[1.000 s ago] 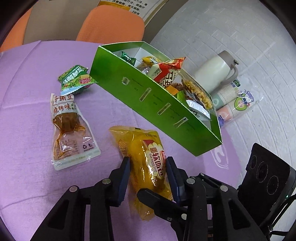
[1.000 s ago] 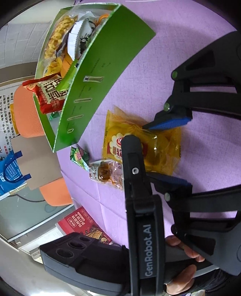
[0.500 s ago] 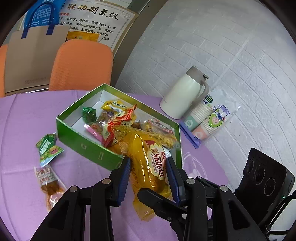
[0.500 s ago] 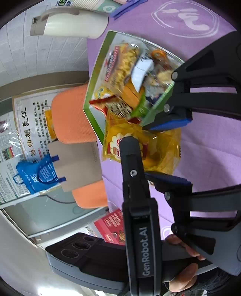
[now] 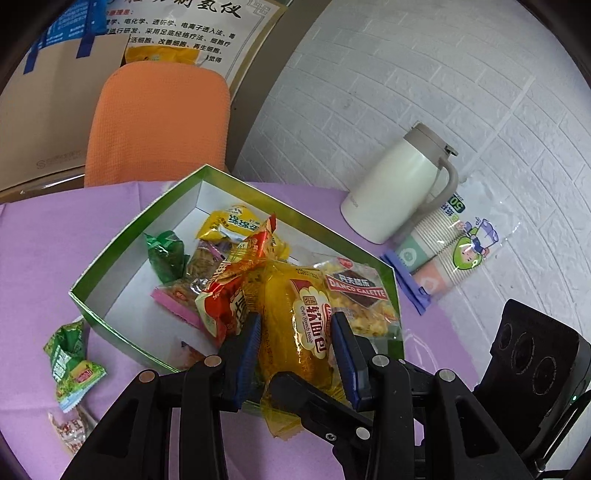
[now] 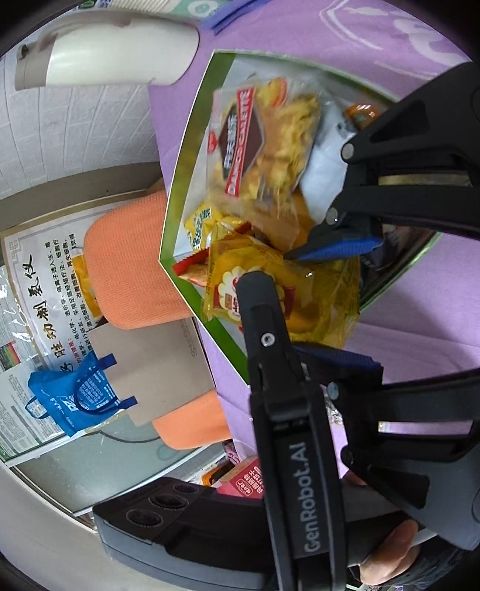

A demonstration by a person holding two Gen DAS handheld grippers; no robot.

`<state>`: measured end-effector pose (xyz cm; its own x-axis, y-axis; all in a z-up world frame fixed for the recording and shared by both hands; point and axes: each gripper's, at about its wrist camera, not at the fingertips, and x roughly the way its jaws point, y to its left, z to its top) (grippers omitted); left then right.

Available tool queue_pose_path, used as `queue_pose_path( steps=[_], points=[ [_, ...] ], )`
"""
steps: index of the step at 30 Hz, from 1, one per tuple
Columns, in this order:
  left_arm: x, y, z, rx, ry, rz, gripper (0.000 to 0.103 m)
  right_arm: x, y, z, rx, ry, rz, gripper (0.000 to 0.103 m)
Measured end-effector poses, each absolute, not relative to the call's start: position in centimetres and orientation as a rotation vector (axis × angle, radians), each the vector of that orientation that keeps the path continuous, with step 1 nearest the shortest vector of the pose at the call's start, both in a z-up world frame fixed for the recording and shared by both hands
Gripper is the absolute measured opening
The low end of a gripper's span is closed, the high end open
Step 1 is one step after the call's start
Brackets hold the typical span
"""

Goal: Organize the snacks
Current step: 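Carry the yellow bread packet into the green box and open both tools, then move the right tool toward the brown tofu packet while the left tool approaches the green pea packet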

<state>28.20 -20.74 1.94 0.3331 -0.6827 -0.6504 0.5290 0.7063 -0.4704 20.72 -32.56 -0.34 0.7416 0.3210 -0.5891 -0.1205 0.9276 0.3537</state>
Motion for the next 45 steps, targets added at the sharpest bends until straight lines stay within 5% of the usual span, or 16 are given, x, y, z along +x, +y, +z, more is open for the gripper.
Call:
queue_pose_path(
  steps=[8, 9, 10, 11, 12, 14, 45],
  points=[
    [30.0, -18.8, 1.3, -0.215, 0.947, -0.73, 0.04, 23.5, -30.8, -1.4, 0.261, 0.713, 0.295, 0.047],
    [29.7, -18.6, 1.4, -0.21, 0.939, -0.732, 0.046, 23.1, -30.7, -1.3, 0.247, 0.7, 0.299, 0.052],
    [29.3, -18.6, 1.7, -0.197, 0.929, -0.73, 0.051, 22.7, -30.7, -1.2, 0.232, 0.685, 0.291, 0.069],
    [28.9, -18.5, 2.0, -0.184, 0.916, -0.724, 0.066, 22.2, -30.7, -1.0, 0.218, 0.666, 0.272, 0.078],
    [28.6, -18.3, 2.3, -0.175, 0.902, -0.711, 0.078, 21.5, -30.7, -0.7, 0.204, 0.642, 0.251, 0.079],
    [27.6, -17.7, 3.2, -0.17, 0.862, -0.686, 0.085, 20.1, -30.8, -0.3, 0.169, 0.613, 0.219, 0.081],
    [18.6, -1.1, -0.4, -0.245, 0.894, -0.359, 0.086, 14.2, -23.0, -3.9, 0.118, 0.805, 0.395, 0.081]
  ],
)
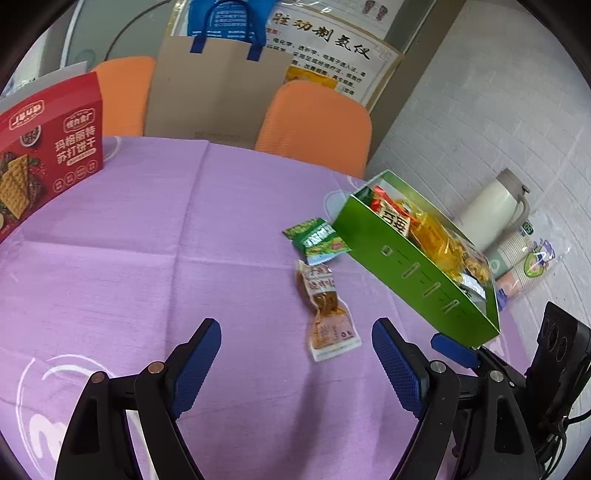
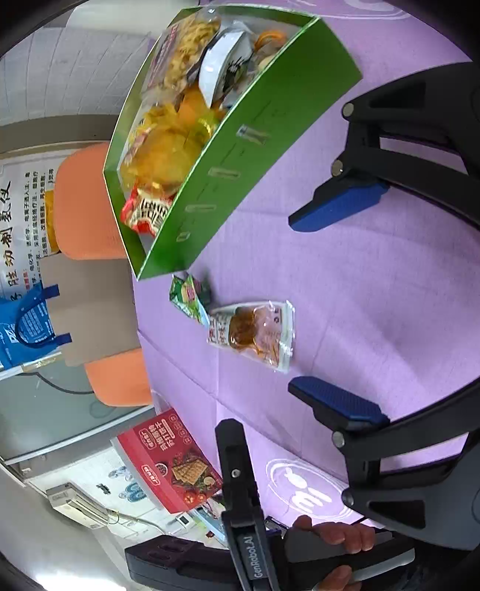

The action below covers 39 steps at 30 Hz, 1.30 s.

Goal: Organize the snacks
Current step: 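Move the right tool toward the brown tofu packet while the left tool approaches the green pea packet, then grasp the brown tofu packet with the right tool while the left tool grasps the green pea packet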

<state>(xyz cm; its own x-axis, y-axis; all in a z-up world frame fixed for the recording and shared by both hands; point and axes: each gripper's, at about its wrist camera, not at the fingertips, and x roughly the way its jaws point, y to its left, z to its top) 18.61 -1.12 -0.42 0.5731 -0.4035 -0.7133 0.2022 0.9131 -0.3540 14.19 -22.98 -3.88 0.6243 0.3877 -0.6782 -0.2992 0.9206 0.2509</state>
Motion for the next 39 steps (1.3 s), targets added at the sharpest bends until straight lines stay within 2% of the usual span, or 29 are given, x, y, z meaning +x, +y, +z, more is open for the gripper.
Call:
queue_pose_path(
  steps=[6, 10, 13, 15, 17, 19, 27, 32, 34, 39],
  points=[
    [19.3, 1.4, -0.4, -0.259, 0.885, -0.312, 0.086, 17.5, -19.8, -4.2, 0.094, 0.843, 0.429, 0.081],
    [19.7, 2.7, -0.8, -0.282, 0.889, -0.291, 0.086, 20.0, -17.8, -4.7, 0.067, 0.864, 0.422, 0.076],
    [20.3, 3.2, -1.0, -0.283, 0.892, -0.285, 0.086, 21.7, -16.5, -5.7, 0.039, 0.885, 0.409, 0.068],
    [20.7, 3.3, -1.1, -0.28, 0.893, -0.293, 0.086, 22.5, -16.0, -6.6, 0.024, 0.906, 0.393, 0.058],
    [21.3, 3.0, -1.2, -0.277, 0.897, -0.305, 0.086, 22.7, -16.0, -7.2, 0.006, 0.917, 0.371, 0.041],
    [21.8, 2.4, -1.3, -0.28, 0.901, -0.329, 0.086, 22.4, -16.8, -7.0, 0.026, 0.903, 0.377, 0.035],
    [25.7, -3.9, -2.4, -0.223, 0.95, -0.439, 0.085, 19.0, -21.5, -5.7, 0.101, 0.876, 0.366, 0.034],
    [29.1, -7.2, -3.2, -0.298, 0.992, -0.478, 0.084, 17.3, -24.1, -5.5, 0.133, 0.872, 0.346, 0.034],
    [30.4, -8.2, -3.6, -0.296, 1.007, -0.463, 0.08, 17.1, -24.9, -5.4, 0.146, 0.874, 0.337, 0.034],
    [32.3, -9.2, -5.4, -0.3, 1.076, -0.452, 0.055, 16.9, -26.1, -5.6, 0.17, 0.877, 0.331, 0.034]
  ],
)
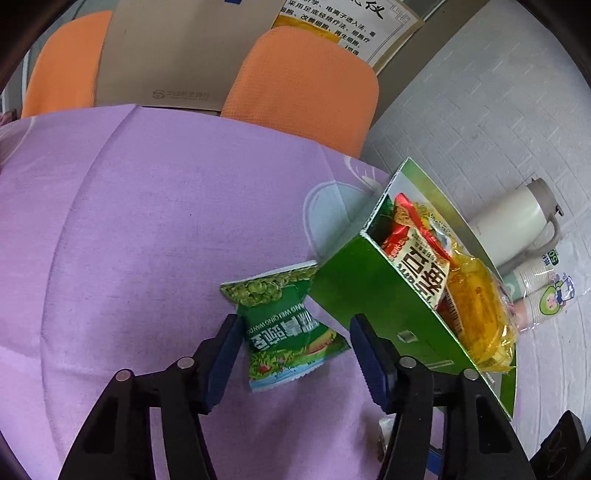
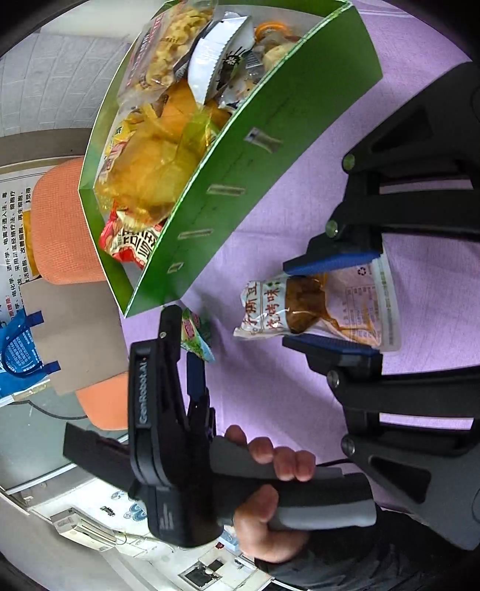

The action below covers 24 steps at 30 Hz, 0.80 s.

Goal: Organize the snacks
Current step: 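Grasp the brown tofu packet with the right tool while the left tool grasps the green pea packet, then carry both packets into the green box and open both tools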

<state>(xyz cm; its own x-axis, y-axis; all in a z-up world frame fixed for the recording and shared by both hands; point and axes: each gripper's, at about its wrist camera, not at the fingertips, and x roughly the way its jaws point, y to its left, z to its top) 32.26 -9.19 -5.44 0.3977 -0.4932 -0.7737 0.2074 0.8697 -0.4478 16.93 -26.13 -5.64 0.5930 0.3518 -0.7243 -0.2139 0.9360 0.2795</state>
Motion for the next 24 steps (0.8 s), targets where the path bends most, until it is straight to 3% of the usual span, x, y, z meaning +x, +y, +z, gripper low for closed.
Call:
queue_pose_path(
  steps=[1, 3, 5, 13, 24],
  points=[
    [32.3, -9.1, -5.5, -0.31, 1.069, -0.457, 0.054, 17.0, -26.2, -5.8, 0.177, 0.881, 0.332, 0.034],
    [32.1, -8.7, -5.4, -0.317, 1.068, -0.451, 0.04, 17.2, -26.3, -6.1, 0.199, 0.89, 0.341, 0.034],
    [31.6, -8.3, -5.1, -0.305, 1.067, -0.464, 0.034, 17.2, -26.4, -6.2, 0.208, 0.889, 0.343, 0.034],
    [28.5, -7.5, -3.5, -0.268, 1.035, -0.52, 0.032, 15.3, -27.0, -3.3, 0.224, 0.805, 0.386, 0.034],
    [26.4, -10.8, 6.0, -0.254, 0.847, -0.668, 0.032, 15.3, -30.7, 3.2, 0.196, 0.596, 0.252, 0.034]
  ],
)
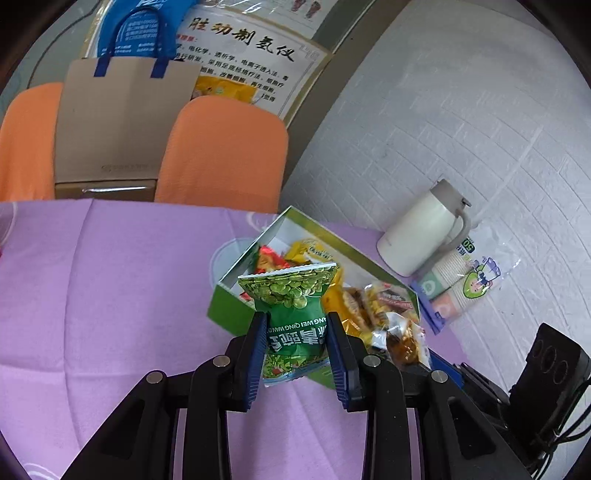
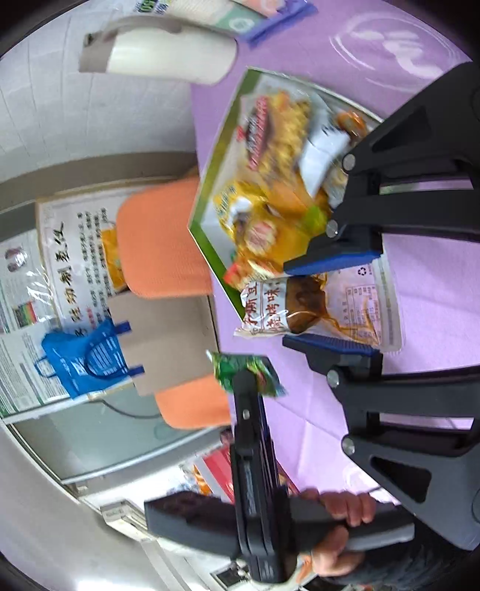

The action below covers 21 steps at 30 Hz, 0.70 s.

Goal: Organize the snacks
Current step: 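Carry both packets into the green box and open both tools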

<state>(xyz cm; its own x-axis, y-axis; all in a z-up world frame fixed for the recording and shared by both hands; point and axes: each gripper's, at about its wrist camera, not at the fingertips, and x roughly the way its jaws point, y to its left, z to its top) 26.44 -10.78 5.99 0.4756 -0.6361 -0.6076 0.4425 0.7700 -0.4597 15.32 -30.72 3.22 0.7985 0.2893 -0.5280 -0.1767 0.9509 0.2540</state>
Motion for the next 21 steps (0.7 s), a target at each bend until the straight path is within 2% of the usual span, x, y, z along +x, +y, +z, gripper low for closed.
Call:
queue_pose_path(
  steps=[5, 10, 11, 12, 13, 14, 16, 21],
  points=[
    [28.1, -14.1, 6.4, -0.231, 0.834, -0.677, 0.032, 18.2, -32.7, 2.9, 0.166, 0.596, 0.152, 0.034],
    [29.7, -16.0, 4.6, -0.224, 0.857, -0.654, 0.033, 20.9, -34.0, 1.2, 0.128, 0.618, 0.082, 0.036],
    [29.8, -16.2, 4.3, -0.221, 0.857, -0.647, 0.037, 21.2, -34.0, 0.8, 0.111, 0.625, 0.071, 0.048],
    [29.8, -16.2, 3.9, -0.221, 0.865, -0.648, 0.056, 21.4, -34.2, 0.4, 0.099, 0.635, 0.07, 0.06],
    [29.8, -16.2, 3.6, -0.219, 0.879, -0.638, 0.069, 21.1, -34.2, 0.2, 0.086, 0.633, 0.067, 0.082],
    [29.7, -15.9, 3.3, -0.214, 0.886, -0.614, 0.089, 20.6, -34.4, 0.1, 0.076, 0.611, 0.063, 0.092],
    [29.1, -15.5, 3.1, -0.182, 0.861, -0.553, 0.091, 19.4, -34.7, -0.1, 0.066, 0.563, 0.064, 0.094],
    [28.1, -14.9, 3.3, -0.16, 0.844, -0.526, 0.091, 18.6, -35.6, 0.2, 0.118, 0.588, 0.083, 0.095]
  ],
)
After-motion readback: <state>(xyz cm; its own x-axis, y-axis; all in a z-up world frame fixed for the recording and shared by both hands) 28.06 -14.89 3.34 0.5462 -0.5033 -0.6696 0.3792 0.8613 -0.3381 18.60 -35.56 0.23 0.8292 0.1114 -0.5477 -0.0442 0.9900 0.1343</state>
